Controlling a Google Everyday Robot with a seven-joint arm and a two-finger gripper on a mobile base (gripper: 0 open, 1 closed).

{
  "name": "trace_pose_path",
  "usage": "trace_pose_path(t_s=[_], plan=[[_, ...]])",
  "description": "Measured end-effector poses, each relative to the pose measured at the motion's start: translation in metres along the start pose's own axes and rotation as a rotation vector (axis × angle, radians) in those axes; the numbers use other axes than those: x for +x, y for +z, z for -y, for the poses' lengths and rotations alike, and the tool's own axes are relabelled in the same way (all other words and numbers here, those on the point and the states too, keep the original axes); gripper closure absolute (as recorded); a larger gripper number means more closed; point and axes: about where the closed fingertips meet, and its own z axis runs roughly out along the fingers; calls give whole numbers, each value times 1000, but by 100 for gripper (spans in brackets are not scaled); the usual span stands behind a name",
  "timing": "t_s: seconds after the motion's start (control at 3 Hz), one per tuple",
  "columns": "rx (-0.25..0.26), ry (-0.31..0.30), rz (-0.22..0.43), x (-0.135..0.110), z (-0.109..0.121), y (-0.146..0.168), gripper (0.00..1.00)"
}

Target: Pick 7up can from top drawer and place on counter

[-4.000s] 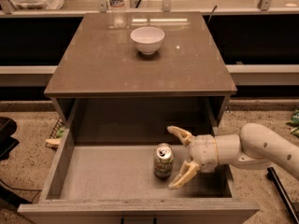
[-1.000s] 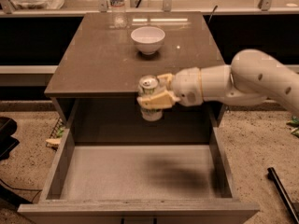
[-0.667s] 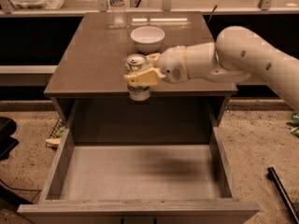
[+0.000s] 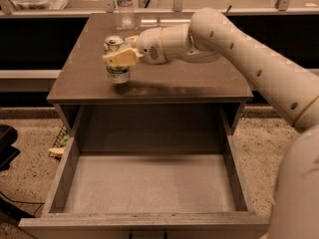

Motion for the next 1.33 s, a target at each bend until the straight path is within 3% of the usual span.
trace_pose_path(t_s=[0.33, 0.67, 1.0, 1.33], plan=[[-32, -24, 52, -16, 13, 32, 100], [-17, -40, 42, -13, 20, 53, 100], [13, -56, 13, 6, 30, 68, 100], [9, -56, 14, 6, 28, 70, 82]])
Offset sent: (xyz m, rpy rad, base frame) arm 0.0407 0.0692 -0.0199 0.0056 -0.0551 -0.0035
